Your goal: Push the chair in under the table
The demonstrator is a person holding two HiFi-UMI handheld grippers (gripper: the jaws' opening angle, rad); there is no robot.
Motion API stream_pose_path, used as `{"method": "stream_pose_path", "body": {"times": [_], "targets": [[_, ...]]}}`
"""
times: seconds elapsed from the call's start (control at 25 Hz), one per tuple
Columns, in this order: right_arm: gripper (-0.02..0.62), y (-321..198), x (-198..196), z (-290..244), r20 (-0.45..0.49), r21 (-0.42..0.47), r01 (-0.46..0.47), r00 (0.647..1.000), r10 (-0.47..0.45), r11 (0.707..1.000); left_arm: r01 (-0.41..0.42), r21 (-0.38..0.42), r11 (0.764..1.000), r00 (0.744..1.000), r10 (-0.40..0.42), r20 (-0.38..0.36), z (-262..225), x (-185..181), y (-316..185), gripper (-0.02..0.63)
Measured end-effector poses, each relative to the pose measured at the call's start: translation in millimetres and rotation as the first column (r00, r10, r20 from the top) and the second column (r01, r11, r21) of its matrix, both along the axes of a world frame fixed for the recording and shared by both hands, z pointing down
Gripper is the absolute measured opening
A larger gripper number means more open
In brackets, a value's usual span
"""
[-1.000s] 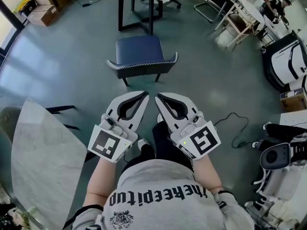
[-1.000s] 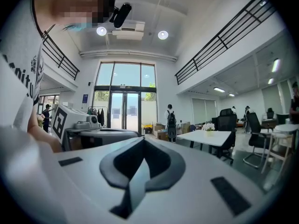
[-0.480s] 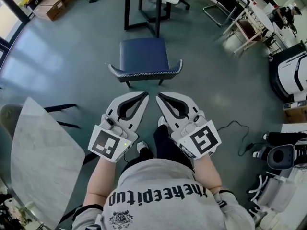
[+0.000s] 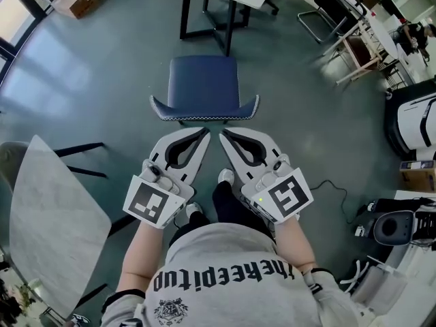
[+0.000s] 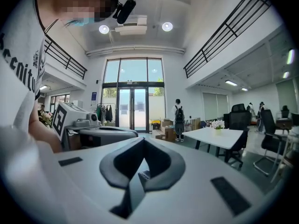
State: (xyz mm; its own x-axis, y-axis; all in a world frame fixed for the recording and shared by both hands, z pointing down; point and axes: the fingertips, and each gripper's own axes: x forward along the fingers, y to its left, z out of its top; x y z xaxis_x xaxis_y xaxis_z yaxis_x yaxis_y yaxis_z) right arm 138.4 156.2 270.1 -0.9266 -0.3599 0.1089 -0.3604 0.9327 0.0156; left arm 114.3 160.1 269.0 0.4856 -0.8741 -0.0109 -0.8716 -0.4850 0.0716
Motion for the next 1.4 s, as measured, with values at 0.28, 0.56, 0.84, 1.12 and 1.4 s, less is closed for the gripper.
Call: {"method": "stream_pose_path", "body": {"times": [0.28,0.56,0.84,1.12,1.4], "targets": [[0.011,-24,4,6,-0.004,-0.006,0.046,0.999,-0.046,0.999,0.037,-0.034,0.999,0.999,-0.037,-0.001,8,7,-22,0.015],[0.011,-48,13,14,-0.032,-0.002,0.104,0.994,-0.104,0.995,0.099,-0.052,0.994,0.995,-0.098,0.026,17,13,-43,0.015],[0.011,-62,19,37,-0.129,0.032,0.177,0.977,-0.172,0.984,0.164,-0.063,0.984,0.982,-0.157,0.109,33,11,-56,0.015],[0.014,-73,25,57,-0.182,0.044,0.215,0.962,-0.204,0.976,0.198,-0.058,0.979,0.949,-0.176,0.263,52,3,-60,0.017],[0.015,-83,20,80,-0.250,0.016,0.231,0.943,-0.220,0.973,0.146,-0.095,0.985,0.882,-0.086,0.463,88,5,-69,0.019]]}}
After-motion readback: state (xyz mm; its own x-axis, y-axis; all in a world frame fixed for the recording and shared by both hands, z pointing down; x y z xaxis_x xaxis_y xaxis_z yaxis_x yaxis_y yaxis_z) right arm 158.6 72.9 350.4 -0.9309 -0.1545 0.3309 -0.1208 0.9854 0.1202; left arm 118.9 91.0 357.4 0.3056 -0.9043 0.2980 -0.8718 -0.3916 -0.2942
